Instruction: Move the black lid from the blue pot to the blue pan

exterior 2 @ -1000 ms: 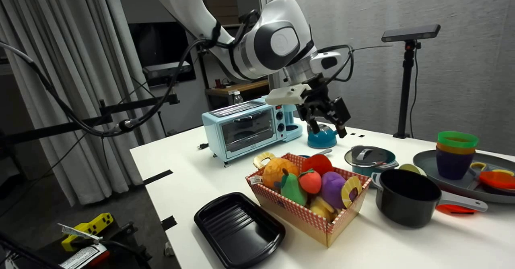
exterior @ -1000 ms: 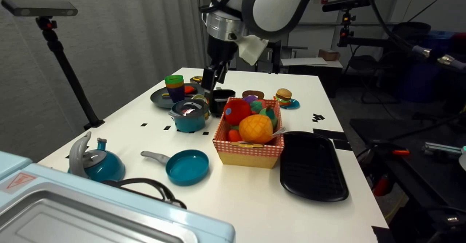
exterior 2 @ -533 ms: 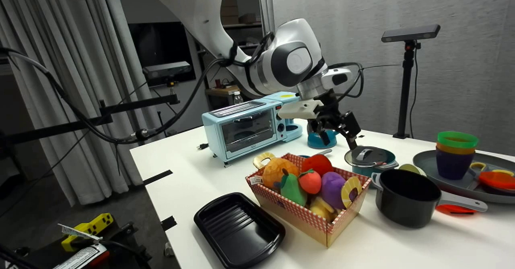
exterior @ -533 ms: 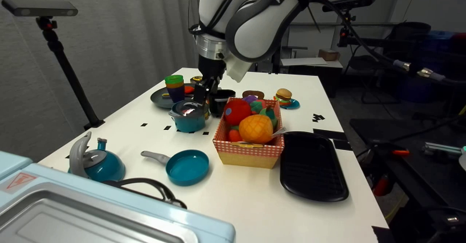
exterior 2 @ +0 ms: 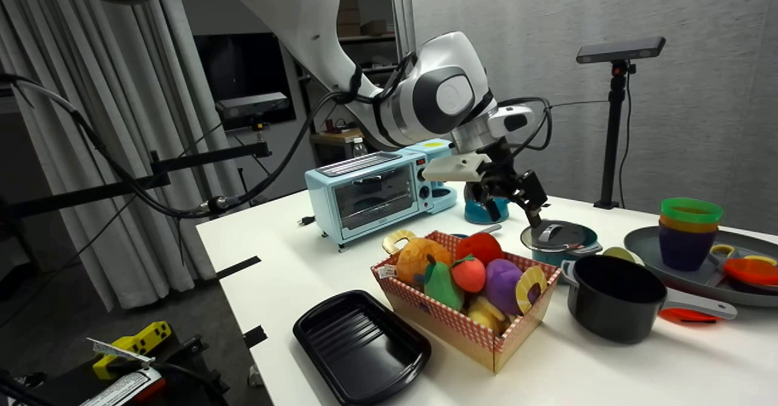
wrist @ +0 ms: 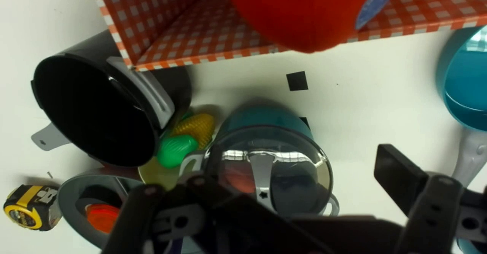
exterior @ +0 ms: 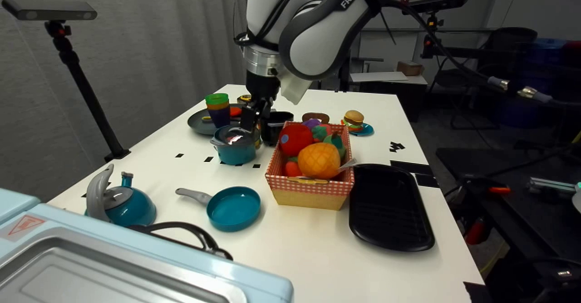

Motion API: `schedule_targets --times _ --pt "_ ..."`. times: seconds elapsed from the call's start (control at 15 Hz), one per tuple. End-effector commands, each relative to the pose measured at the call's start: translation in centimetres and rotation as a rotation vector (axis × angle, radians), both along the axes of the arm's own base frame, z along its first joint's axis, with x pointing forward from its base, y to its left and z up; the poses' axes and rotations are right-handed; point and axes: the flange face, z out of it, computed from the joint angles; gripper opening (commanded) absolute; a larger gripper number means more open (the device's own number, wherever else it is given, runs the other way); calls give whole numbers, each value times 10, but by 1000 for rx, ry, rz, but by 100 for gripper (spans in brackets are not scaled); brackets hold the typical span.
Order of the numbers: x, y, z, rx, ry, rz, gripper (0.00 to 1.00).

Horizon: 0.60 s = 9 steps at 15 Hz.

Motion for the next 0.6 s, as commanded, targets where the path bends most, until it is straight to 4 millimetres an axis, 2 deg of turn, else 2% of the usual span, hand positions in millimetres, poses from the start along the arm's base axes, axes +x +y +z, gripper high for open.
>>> schedule_targets --times 0.0,0.33,0.4,0.53 --pt "7 -4 -7 3 -16 -1 100" --pt "25 -20 -12 -24 -59 -6 100" --pt "29 -18 -7 -33 -71 -6 100" --pt "36 -29 -10 -38 -80 -10 100"
